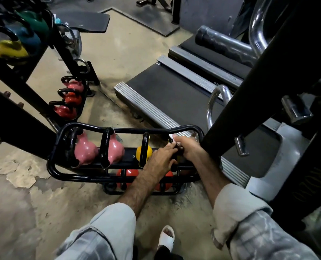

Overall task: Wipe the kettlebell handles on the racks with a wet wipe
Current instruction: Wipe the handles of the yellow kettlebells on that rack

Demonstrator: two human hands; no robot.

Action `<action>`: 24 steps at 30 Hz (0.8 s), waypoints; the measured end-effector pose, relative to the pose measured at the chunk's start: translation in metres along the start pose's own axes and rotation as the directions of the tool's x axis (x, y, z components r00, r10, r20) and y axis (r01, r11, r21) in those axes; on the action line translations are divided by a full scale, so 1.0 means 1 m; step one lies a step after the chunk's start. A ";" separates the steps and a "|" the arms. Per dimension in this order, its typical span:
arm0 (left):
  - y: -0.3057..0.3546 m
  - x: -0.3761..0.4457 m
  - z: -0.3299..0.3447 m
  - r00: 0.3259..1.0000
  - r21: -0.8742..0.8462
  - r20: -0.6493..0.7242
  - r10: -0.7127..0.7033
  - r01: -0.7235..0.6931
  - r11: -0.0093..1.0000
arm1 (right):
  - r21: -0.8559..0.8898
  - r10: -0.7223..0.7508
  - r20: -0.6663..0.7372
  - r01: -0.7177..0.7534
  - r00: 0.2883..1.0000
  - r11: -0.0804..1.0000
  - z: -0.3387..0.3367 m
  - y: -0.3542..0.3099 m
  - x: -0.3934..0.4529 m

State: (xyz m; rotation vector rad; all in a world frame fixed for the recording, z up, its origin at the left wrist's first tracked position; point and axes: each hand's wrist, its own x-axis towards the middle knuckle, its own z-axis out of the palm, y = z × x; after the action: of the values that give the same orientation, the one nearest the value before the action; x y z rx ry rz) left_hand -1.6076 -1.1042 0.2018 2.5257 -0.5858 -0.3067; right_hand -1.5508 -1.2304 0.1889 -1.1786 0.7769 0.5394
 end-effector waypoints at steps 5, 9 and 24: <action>-0.006 0.004 0.002 1.000 0.056 0.012 -0.014 0.013 0.998 | -0.036 -0.019 -0.016 0.019 1.000 0.999 0.002 -0.006 0.004; -0.005 0.005 0.005 1.000 0.044 -0.008 -0.020 0.020 0.999 | 0.317 0.074 0.214 -0.141 0.974 0.938 -0.004 0.018 0.015; -0.010 -0.004 0.015 0.958 -0.338 -0.237 -0.161 0.074 0.938 | -0.763 -0.597 0.027 0.403 0.801 0.506 -0.005 -0.003 -0.015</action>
State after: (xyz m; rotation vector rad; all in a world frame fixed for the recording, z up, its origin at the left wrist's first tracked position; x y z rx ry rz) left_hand -1.6126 -1.1014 0.1839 2.2322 -0.2537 -0.0979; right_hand -1.5596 -1.2356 0.2010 -2.1992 0.3399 0.1885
